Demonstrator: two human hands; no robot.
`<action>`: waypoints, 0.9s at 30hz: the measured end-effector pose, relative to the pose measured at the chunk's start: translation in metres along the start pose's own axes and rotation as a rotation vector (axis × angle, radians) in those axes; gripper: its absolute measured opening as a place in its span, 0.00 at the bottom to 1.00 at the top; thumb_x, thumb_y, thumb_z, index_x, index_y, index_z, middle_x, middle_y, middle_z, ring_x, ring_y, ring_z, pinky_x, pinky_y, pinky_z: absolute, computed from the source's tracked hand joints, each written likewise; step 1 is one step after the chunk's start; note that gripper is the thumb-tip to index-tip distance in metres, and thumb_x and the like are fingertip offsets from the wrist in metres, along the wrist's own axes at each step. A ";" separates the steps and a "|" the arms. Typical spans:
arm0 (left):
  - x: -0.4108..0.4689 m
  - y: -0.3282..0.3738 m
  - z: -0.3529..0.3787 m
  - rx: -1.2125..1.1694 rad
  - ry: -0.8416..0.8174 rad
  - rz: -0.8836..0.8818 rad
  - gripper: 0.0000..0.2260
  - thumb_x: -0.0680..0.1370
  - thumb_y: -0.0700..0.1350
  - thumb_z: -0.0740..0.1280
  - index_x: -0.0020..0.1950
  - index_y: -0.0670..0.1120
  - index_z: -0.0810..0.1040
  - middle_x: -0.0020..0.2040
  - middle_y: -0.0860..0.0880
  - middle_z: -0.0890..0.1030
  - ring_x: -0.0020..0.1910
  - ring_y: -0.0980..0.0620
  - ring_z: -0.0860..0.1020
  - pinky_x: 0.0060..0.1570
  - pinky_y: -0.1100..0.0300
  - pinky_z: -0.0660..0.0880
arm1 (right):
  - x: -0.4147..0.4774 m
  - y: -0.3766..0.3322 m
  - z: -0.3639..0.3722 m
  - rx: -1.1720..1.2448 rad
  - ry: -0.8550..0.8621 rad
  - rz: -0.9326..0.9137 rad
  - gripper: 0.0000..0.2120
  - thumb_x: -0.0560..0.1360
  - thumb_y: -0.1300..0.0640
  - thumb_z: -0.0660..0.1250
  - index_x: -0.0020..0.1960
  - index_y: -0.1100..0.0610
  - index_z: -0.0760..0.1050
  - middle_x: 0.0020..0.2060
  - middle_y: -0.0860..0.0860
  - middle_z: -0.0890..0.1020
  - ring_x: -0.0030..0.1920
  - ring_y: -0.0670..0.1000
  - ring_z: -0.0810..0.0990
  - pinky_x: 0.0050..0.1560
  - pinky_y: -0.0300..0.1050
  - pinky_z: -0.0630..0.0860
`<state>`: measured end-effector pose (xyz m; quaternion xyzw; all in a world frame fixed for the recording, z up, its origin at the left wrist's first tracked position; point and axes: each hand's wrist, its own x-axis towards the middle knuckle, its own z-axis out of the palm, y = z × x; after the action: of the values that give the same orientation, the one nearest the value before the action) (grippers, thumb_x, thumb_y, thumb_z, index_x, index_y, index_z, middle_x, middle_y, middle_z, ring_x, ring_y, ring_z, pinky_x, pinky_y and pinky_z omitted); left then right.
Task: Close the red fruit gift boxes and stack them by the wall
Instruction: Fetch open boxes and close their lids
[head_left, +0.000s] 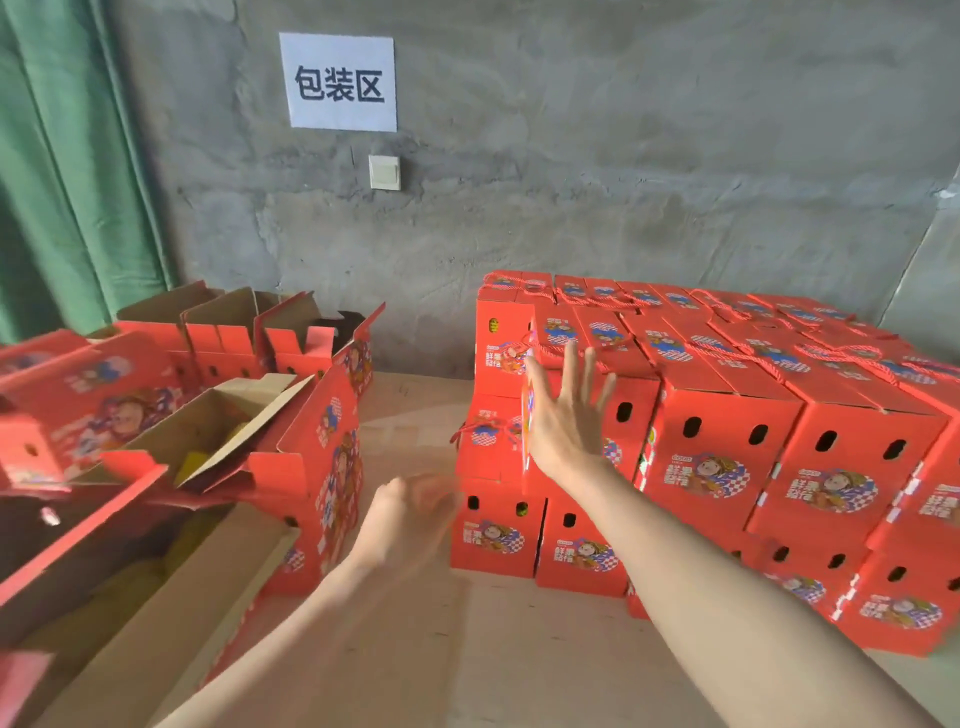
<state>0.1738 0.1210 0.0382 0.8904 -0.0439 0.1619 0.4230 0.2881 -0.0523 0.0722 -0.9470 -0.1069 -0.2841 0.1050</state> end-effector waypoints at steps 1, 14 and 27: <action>-0.016 -0.012 -0.014 -0.010 0.063 -0.042 0.06 0.76 0.40 0.67 0.41 0.49 0.81 0.30 0.59 0.77 0.29 0.64 0.74 0.38 0.62 0.72 | -0.017 -0.025 0.009 0.091 0.010 -0.106 0.37 0.73 0.68 0.60 0.77 0.49 0.52 0.77 0.60 0.42 0.76 0.62 0.38 0.71 0.58 0.31; -0.161 -0.114 -0.167 0.100 0.600 -0.313 0.10 0.78 0.37 0.66 0.56 0.46 0.82 0.49 0.52 0.83 0.46 0.52 0.82 0.46 0.62 0.77 | -0.135 -0.284 0.083 0.400 -0.637 -0.729 0.39 0.71 0.77 0.49 0.77 0.52 0.53 0.78 0.51 0.52 0.77 0.51 0.46 0.75 0.52 0.50; -0.200 -0.166 -0.186 0.159 0.680 -0.444 0.10 0.76 0.36 0.67 0.57 0.42 0.80 0.55 0.45 0.78 0.58 0.42 0.75 0.58 0.47 0.73 | -0.135 -0.313 0.094 0.043 -0.763 -0.836 0.08 0.79 0.58 0.60 0.56 0.58 0.74 0.55 0.61 0.79 0.65 0.59 0.72 0.74 0.49 0.49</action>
<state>-0.0259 0.3578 -0.0395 0.8039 0.3042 0.3547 0.3679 0.1442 0.2520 -0.0367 -0.8573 -0.5091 0.0631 -0.0434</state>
